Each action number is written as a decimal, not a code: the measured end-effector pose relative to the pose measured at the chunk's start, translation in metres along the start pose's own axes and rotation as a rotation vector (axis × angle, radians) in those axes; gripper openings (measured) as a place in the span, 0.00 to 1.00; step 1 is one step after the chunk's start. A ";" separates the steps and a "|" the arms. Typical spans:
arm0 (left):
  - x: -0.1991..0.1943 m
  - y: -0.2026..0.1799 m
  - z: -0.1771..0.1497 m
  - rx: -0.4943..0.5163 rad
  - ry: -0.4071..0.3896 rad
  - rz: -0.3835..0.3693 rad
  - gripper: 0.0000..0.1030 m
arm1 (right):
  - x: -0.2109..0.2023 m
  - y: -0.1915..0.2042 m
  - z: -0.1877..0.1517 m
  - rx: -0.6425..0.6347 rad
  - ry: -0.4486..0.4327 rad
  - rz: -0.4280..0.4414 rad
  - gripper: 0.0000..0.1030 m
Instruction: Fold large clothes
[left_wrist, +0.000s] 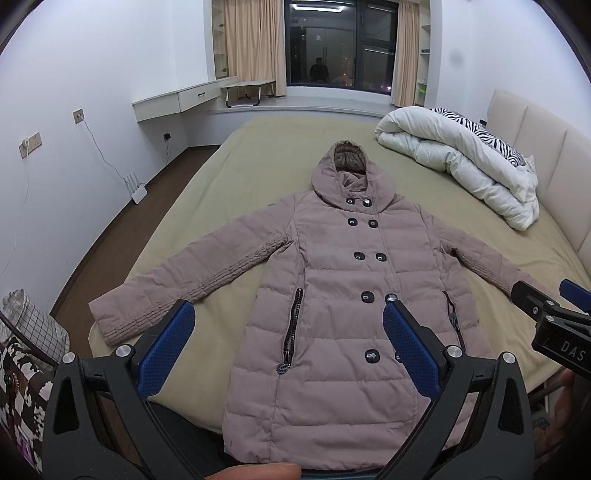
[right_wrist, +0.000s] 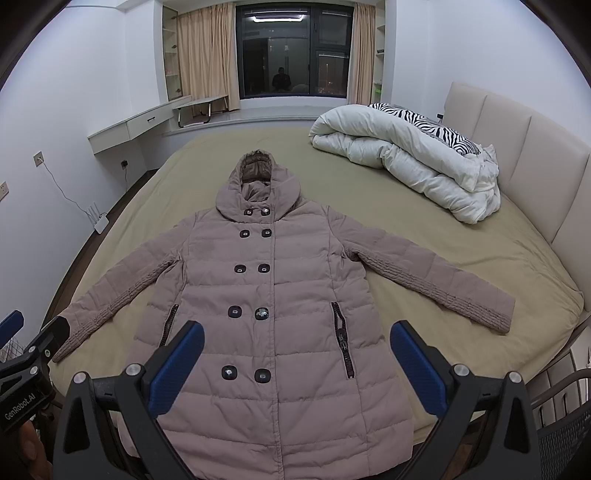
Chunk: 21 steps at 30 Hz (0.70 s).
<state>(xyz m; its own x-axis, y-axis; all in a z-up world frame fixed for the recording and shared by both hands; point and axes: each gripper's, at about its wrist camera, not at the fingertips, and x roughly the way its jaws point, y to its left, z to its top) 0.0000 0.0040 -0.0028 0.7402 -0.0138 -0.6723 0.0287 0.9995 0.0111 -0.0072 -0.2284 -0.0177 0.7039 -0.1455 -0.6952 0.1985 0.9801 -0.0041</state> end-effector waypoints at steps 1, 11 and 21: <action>0.000 0.000 0.000 0.000 0.001 0.000 1.00 | 0.000 0.000 0.000 0.000 0.001 0.001 1.00; 0.000 0.000 0.000 0.000 0.002 0.000 1.00 | 0.002 0.001 -0.001 -0.001 0.003 0.001 1.00; 0.000 0.000 0.000 -0.001 0.004 0.000 1.00 | 0.003 0.002 -0.002 -0.001 0.005 0.001 1.00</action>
<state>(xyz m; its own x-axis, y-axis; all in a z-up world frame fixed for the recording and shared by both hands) 0.0002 0.0037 -0.0028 0.7376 -0.0140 -0.6751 0.0285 0.9995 0.0103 -0.0064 -0.2270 -0.0213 0.7010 -0.1440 -0.6985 0.1971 0.9804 -0.0044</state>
